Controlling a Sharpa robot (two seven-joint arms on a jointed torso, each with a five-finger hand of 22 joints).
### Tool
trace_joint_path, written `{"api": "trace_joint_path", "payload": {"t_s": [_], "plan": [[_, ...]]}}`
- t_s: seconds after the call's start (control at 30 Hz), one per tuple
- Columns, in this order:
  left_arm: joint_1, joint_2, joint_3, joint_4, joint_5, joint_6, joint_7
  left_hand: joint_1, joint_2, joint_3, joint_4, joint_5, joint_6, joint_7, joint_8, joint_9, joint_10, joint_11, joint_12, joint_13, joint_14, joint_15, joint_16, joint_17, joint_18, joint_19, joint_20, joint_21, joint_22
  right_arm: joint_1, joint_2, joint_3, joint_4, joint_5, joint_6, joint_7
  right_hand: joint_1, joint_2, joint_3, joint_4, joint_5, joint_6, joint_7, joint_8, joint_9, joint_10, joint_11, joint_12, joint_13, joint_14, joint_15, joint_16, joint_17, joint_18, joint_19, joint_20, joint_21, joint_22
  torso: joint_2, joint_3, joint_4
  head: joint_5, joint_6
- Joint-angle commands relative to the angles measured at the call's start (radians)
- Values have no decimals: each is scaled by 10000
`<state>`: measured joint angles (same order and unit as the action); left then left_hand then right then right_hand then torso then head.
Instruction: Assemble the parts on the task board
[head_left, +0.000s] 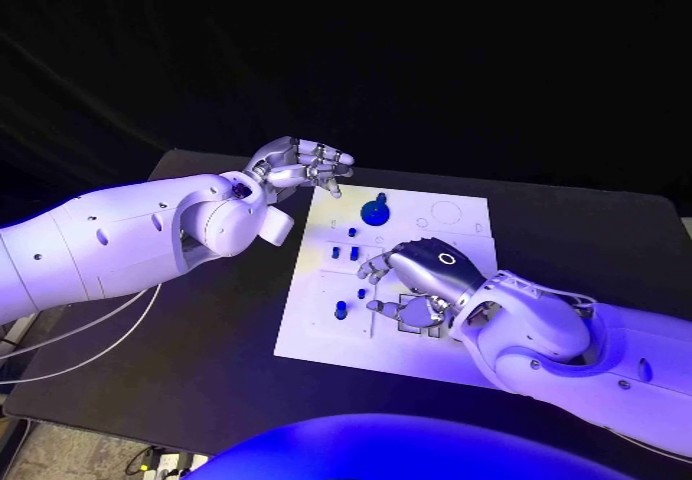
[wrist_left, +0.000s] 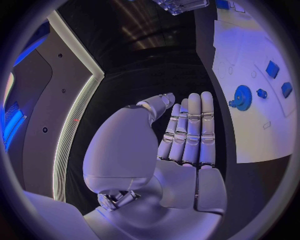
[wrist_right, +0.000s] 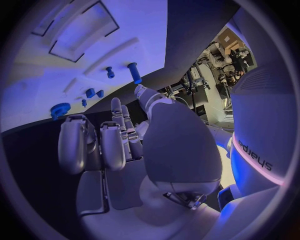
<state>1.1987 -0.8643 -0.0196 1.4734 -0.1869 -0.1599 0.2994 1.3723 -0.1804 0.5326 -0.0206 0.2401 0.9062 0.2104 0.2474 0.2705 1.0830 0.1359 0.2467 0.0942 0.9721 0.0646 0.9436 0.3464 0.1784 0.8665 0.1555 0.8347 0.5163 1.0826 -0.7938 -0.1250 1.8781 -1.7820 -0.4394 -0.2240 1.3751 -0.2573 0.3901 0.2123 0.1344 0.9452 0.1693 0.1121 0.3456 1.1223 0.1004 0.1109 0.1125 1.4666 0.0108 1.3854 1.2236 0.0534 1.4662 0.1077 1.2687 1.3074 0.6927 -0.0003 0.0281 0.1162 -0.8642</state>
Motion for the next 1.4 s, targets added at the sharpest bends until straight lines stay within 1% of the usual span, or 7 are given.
{"api": "trace_joint_path", "payload": {"t_s": [0.03,0.17,0.3,0.47,0.6,0.9,1.4], "plan": [[6,8,6,13,49,135,61,12,87,-34,-50,20,-5,32,-54,-13,-51,40,-15,-3,-52,27,-43,-12,38,-69,10,54,9,234,-520,40,250,1574,-1022,661,70,143,8,42,134,212,-36,140,43,439,-71,265,101,276,-15,-21,17,-5,322,7,280,1723,-23,0,-10,-116,64],[5,6,-9,3,49,150,66,7,88,-44,-60,17,-13,35,-63,-17,-65,44,-15,-3,-63,29,-47,-14,40,-83,15,50,11,554,-1285,63,317,3212,-928,639,-141,343,130,310,221,898,-310,677,267,1548,-365,900,510,475,-243,379,669,-198,620,-155,1314,2080,-52,-13,-46,-312,111],[5,-1,-36,-1,49,165,82,7,88,-44,-60,17,-13,35,-63,-17,-65,44,-15,-3,-63,29,-47,-14,40,-83,15,50,11,700,-2039,56,360,4407,-610,358,-305,438,-114,299,245,935,-718,1645,1146,2177,-834,2481,2262,571,-643,599,956,-373,852,-552,2220,2397,-74,-18,-59,-812,196],[4,-47,-80,-2,-81,165,39,-18,69,-64,-56,13,-18,34,-67,-20,-69,47,-15,-3,-64,34,-45,-13,37,-90,20,45,11,743,-2857,-17,458,4971,-296,-149,-700,462,-583,668,729,-10,-676,2466,2228,1682,-860,7036,7461,631,-664,783,1184,-457,953,-572,2644,2531,-88,-16,-128,-1368,295],[4,-59,-93,-16,-228,133,10,-396,-114,-278,135,26,-45,20,-78,-23,-84,45,1,7,-25,67,20,18,40,-94,82,-137,-107,725,-3329,-64,554,4812,-6,-690,-1339,740,-793,773,769,-190,-688,2588,2407,1838,-792,8313,8853,637,-616,827,1231,-464,961,-551,2679,2540,-114,-33,-219,-1705,350],[4,-70,-101,53,-257,62,-4,-428,-82,-295,193,33,-40,5,-66,-15,-89,33,22,21,-30,56,52,37,57,-15,95,-282,-216,348,-3933,-161,889,4711,-157,-1461,-1479,764,-1280,757,1011,-619,-623,2604,2571,2626,-762,10717,11231,687,-587,1008,1532,-492,996,-542,2822,2578,-141,-48,-373,-1778,355],[4,-147,-102,150,-144,118,-1,-470,-44,-302,252,29,-49,16,-67,-14,-111,45,21,22,-36,65,63,43,53,33,99,-346,-265,-504,-3453,-197,774,4283,34,-2027,-1613,773,-1512,792,991,-564,-629,2604,2585,2813,-757,11216,11724,705,-576,1067,1635,-500,1006,-523,2862,2589,-136,-81,-373,-1867,272]]}}
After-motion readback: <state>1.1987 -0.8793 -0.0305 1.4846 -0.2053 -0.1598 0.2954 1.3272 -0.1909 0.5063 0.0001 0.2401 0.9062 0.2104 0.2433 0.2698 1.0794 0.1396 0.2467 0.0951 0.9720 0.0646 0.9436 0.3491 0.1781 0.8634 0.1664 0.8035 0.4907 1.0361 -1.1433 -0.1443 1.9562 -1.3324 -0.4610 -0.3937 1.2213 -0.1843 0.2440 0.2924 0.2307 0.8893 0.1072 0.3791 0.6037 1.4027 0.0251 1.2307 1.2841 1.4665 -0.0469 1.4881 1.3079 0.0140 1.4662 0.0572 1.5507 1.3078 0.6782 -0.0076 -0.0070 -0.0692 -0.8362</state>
